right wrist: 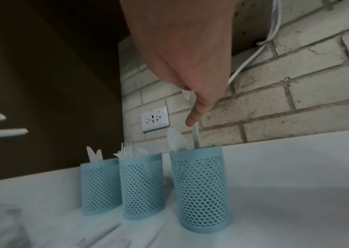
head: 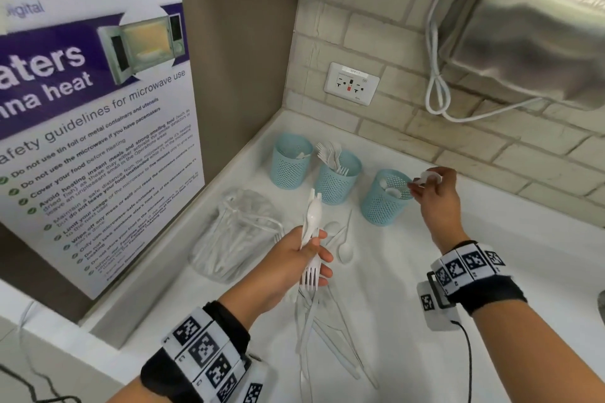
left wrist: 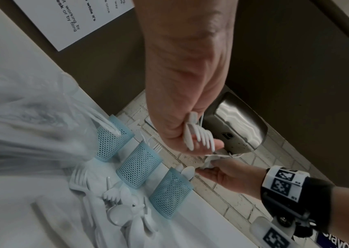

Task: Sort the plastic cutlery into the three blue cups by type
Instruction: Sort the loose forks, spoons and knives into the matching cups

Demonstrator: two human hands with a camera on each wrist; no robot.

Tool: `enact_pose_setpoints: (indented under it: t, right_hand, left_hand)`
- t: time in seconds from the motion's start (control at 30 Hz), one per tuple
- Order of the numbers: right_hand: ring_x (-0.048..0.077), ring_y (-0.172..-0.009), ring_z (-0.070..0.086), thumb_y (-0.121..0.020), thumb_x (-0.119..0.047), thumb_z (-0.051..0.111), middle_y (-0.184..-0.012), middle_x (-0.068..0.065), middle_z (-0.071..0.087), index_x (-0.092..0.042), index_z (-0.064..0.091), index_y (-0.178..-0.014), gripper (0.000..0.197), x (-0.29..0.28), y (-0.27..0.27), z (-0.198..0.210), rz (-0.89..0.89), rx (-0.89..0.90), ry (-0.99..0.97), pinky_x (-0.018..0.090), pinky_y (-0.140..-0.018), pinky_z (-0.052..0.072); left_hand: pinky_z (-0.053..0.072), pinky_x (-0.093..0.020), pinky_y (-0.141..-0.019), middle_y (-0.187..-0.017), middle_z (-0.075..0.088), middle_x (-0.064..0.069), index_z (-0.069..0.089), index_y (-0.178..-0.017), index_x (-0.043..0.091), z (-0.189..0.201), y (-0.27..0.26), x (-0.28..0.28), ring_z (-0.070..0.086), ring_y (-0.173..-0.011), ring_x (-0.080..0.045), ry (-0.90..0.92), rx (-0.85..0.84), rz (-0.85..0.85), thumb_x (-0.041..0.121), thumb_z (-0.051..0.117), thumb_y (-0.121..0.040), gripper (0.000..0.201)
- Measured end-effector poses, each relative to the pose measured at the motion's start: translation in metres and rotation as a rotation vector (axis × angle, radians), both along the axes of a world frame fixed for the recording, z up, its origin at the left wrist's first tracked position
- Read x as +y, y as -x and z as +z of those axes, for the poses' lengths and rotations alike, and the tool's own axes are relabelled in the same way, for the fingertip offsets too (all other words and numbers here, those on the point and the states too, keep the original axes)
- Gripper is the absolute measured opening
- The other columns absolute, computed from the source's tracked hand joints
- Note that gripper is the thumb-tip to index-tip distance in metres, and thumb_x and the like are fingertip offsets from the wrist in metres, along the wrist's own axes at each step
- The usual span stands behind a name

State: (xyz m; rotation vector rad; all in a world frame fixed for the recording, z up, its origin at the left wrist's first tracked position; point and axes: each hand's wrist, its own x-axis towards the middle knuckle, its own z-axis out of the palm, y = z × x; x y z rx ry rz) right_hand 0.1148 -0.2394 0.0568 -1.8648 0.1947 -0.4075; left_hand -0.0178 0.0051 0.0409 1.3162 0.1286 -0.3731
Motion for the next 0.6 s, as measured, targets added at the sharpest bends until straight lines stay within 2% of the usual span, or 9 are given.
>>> enact_pose_setpoints:
  t: [0.03,0.13,0.2,0.27,0.33,0.4,0.47,0.53,0.6]
  right_hand:
    - [0.024,-0.092,0.066,-0.102,-0.016,0.033,-0.113,0.022,0.061,-0.014,0.042,-0.111,0.012,-0.002,-0.003,-0.004,0.026,0.039,0.016,0.041,-0.093,0.052]
    - [0.025,-0.100,0.066,-0.098,-0.014,0.041,-0.101,0.005,0.064,-0.020,0.047,-0.120,0.023,-0.007,-0.009,-0.008,0.075,0.151,0.068,0.046,-0.098,0.050]
    - [0.026,-0.105,0.064,-0.095,-0.014,0.047,-0.106,0.001,0.064,-0.025,0.049,-0.122,0.030,-0.007,-0.010,-0.008,0.084,0.187,0.130,0.046,-0.099,0.049]
    - [0.026,-0.109,0.061,-0.093,-0.016,0.052,-0.119,0.003,0.060,-0.025,0.050,-0.125,0.034,-0.001,-0.006,-0.006,0.087,0.172,0.236,0.040,-0.097,0.049]
    - [0.022,-0.105,0.059,-0.093,-0.017,0.055,-0.121,0.005,0.058,-0.022,0.051,-0.127,0.035,0.016,0.005,0.000,0.110,0.080,0.362,0.028,-0.088,0.048]
    - [0.013,-0.089,0.059,-0.092,-0.018,0.059,-0.107,0.002,0.060,-0.014,0.059,-0.116,0.025,0.041,0.024,0.009,0.183,-0.029,0.406,0.013,-0.073,0.044]
    - [0.006,-0.072,0.056,-0.090,-0.029,0.063,-0.086,-0.004,0.062,-0.012,0.064,-0.097,0.018,0.066,0.046,0.014,0.336,-0.007,0.348,0.014,-0.065,0.042]
    - [0.004,-0.061,0.053,-0.085,-0.049,0.061,-0.069,-0.009,0.060,-0.015,0.063,-0.083,0.034,0.087,0.067,0.015,0.498,0.133,0.335,0.018,-0.061,0.043]
    - [-0.002,-0.054,0.048,-0.083,-0.054,0.062,-0.058,-0.012,0.054,-0.017,0.061,-0.073,0.039,0.102,0.082,0.010,0.597,0.229,0.447,0.015,-0.056,0.037]
  left_hand:
    - [0.053,-0.028,-0.058,-0.083,0.062,-0.005,0.051,-0.117,0.011,0.000,0.001,0.000,0.064,-0.063,-0.014,0.004,-0.003,-0.007,0.017,0.039,-0.101,0.021]
    - [0.053,-0.028,-0.058,-0.084,0.063,-0.004,0.052,-0.118,0.013,0.001,0.001,0.001,0.065,-0.064,-0.015,0.005,-0.008,-0.020,0.016,0.039,-0.102,0.021]
    - [0.053,-0.027,-0.058,-0.084,0.064,-0.004,0.052,-0.119,0.013,0.002,0.000,0.002,0.066,-0.064,-0.015,0.009,-0.009,-0.021,0.016,0.039,-0.101,0.022]
    - [0.053,-0.026,-0.057,-0.083,0.063,-0.004,0.052,-0.119,0.013,0.001,0.000,0.002,0.065,-0.062,-0.015,0.003,-0.011,-0.022,0.016,0.040,-0.101,0.022]
    - [0.050,-0.023,-0.054,-0.081,0.061,-0.003,0.053,-0.119,0.014,0.000,0.000,0.001,0.062,-0.057,-0.013,-0.024,-0.012,-0.023,0.017,0.041,-0.101,0.022]
    - [0.046,-0.023,-0.051,-0.078,0.057,-0.001,0.054,-0.116,0.015,-0.002,0.000,0.000,0.057,-0.052,-0.011,-0.075,-0.019,-0.021,0.019,0.041,-0.101,0.021]
    - [0.042,-0.023,-0.050,-0.077,0.053,0.000,0.055,-0.112,0.018,-0.004,0.000,-0.003,0.051,-0.050,-0.010,-0.138,-0.028,-0.020,0.022,0.039,-0.102,0.019]
    - [0.040,-0.021,-0.049,-0.078,0.051,0.002,0.052,-0.111,0.018,-0.005,0.000,-0.005,0.047,-0.050,-0.011,-0.205,-0.050,-0.031,0.024,0.037,-0.102,0.019]
    - [0.040,-0.021,-0.048,-0.079,0.048,0.002,0.047,-0.115,0.017,-0.005,0.000,-0.008,0.047,-0.051,-0.010,-0.276,-0.095,-0.060,0.021,0.034,-0.102,0.019]
